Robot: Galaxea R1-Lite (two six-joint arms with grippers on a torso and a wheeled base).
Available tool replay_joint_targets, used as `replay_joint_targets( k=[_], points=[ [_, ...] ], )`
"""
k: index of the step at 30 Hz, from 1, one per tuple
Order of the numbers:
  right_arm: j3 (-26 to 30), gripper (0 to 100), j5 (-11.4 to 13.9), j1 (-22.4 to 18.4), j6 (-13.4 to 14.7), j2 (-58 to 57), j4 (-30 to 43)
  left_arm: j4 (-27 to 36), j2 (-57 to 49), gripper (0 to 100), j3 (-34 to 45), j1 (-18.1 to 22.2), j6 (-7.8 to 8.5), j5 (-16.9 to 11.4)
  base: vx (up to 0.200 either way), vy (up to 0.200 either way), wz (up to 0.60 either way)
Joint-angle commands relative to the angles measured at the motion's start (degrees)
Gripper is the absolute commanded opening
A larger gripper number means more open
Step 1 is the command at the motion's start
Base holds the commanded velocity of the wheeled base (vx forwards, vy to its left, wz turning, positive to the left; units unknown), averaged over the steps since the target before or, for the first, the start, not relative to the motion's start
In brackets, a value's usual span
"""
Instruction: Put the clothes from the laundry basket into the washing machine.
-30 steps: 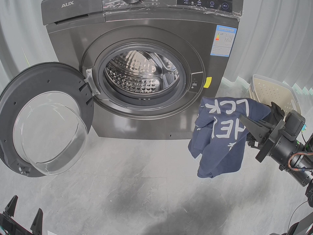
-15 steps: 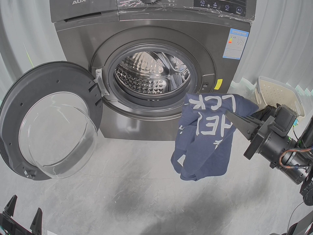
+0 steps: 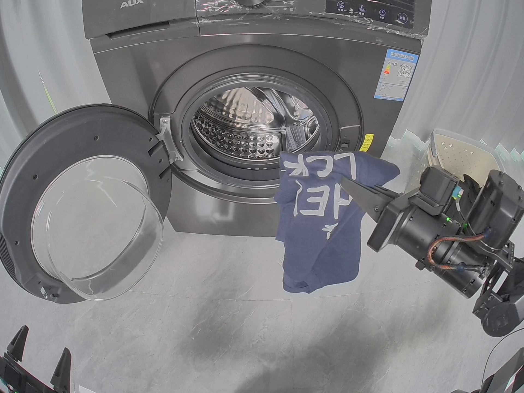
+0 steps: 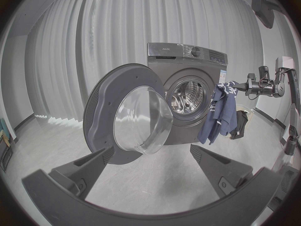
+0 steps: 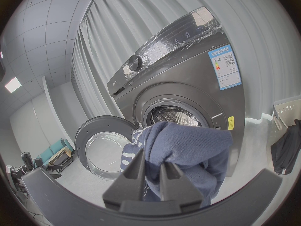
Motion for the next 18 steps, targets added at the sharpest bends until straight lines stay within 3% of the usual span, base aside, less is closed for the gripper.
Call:
replay_joint_targets(
  k=[1,5,9,12,13,14,15,16,17,18],
  points=[
    [-3.3,0,-0.2,0.4,-0.1,6.6,-2.6,-0.1,-0.9,100,1.0,0.1,0.28,0.2,0.0,0.0,0.0],
    [-4.4,0,-0.3,0.3,-0.1,9.7,-5.2,0.0,-0.9,100,1.0,0.0,0.45,0.0,0.0,0.0,0.0],
    [-5.3,0,-0.3,-0.1,-0.1,11.6,-6.4,0.1,-0.9,100,1.0,0.0,-1.13,0.2,0.0,0.0,0.0],
    [-7.3,0,-0.3,0.0,-0.1,12.4,-6.4,-1.2,-0.7,100,-0.4,0.2,1.16,-0.6,0.0,0.0,0.0],
    [-8.1,0,-0.3,0.0,-0.1,12.7,-6.3,-3.1,0.4,100,-4.7,0.7,1.33,-2.6,0.0,0.0,0.0],
    [-9.0,0,-0.2,0.0,-0.1,13.1,-6.3,-4.1,2.5,100,-11.0,1.1,0.45,-5.9,0.0,0.0,0.0],
    [-9.2,0,-0.2,0.0,-0.1,13.2,-6.3,-4.3,3.4,100,-12.5,1.2,0.01,-7.0,0.0,0.0,0.0],
    [-10.7,0,-0.2,0.1,-0.1,13.9,-6.3,-3.5,8.4,100,-17.3,1.6,-1.22,-11.8,0.0,0.0,0.0],
    [-12.6,0,-0.2,0.2,0.0,15.0,-6.3,-1.9,13.6,100,-18.0,1.7,-1.39,-16.2,0.0,0.0,0.0],
    [-13.8,0,-0.2,0.3,0.0,15.8,-6.4,-1.6,18.1,100,-17.4,1.7,-0.86,-18.0,0.0,0.0,0.0]
  ],
)
